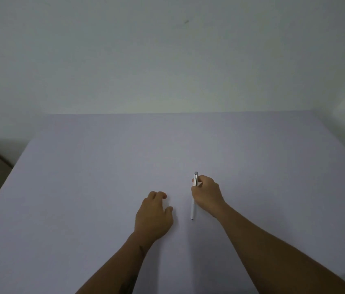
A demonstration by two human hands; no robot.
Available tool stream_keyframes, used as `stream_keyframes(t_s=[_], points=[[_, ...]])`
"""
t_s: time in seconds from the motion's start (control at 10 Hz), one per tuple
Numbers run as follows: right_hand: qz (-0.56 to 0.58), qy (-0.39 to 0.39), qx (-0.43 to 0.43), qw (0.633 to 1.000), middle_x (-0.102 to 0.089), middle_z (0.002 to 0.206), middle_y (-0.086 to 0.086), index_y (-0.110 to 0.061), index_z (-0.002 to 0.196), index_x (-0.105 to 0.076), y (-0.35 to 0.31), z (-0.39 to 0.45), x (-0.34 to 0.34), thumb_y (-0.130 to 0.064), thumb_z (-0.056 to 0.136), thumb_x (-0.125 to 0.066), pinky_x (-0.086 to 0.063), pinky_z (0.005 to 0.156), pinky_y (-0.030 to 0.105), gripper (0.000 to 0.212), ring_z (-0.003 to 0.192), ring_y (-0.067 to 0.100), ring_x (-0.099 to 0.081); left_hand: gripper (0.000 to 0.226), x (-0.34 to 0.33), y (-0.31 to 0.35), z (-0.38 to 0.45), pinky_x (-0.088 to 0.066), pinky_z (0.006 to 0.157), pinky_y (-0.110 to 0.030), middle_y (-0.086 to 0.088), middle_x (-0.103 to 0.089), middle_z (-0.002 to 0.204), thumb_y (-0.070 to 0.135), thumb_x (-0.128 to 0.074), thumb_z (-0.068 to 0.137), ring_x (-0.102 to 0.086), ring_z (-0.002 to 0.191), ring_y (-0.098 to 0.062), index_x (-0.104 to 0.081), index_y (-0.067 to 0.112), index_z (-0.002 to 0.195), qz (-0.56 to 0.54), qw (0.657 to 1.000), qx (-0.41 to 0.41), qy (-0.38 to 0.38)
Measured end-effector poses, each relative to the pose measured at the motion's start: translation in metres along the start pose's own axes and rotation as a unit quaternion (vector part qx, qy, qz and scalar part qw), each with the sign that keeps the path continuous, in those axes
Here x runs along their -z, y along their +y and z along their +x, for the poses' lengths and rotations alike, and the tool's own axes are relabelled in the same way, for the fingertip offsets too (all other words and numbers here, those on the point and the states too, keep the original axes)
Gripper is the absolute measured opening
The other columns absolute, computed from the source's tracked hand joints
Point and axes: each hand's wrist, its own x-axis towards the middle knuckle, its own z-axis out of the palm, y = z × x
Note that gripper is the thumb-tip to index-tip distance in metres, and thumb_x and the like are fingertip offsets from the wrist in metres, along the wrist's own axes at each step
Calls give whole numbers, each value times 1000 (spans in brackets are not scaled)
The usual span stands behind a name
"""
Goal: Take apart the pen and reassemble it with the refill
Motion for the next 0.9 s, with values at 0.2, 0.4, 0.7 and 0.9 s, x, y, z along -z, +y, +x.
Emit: stream_keyframes(t_s=[0.2,0.4,0.7,0.9], points=[[-130,-16,16,991,-64,100,9,-14,107,-58,23,5,-9,-18,88,-53,-42,70,30,20,82,27,-58,94,-18,-11,11,-11,115,-58,-10,4,162,69,-36,80,4,147,-32,-6,16,151,224,966,-9,-127],[-183,-18,31,982,-61,103,10,-11,120,-50,32,10,-27,-17,90,-55,-41,71,31,31,87,27,-56,106,-32,-25,5,-5,113,-66,-12,26,158,74,-32,77,22,145,-35,14,14,150,273,948,-20,-162],[-209,13,40,977,-60,109,14,-11,117,-47,39,19,-40,-17,91,-54,-49,77,38,28,99,32,-61,105,-39,-31,5,-2,113,-66,-12,27,157,77,-27,75,23,144,-35,15,16,150,283,948,-29,-145],[-197,18,34,980,-57,115,14,-9,117,-48,37,14,-30,-24,91,-58,-46,79,36,32,104,34,-59,107,-35,-23,7,-4,114,-66,-10,22,159,75,-36,75,19,145,-34,10,16,151,276,949,-14,-155]])
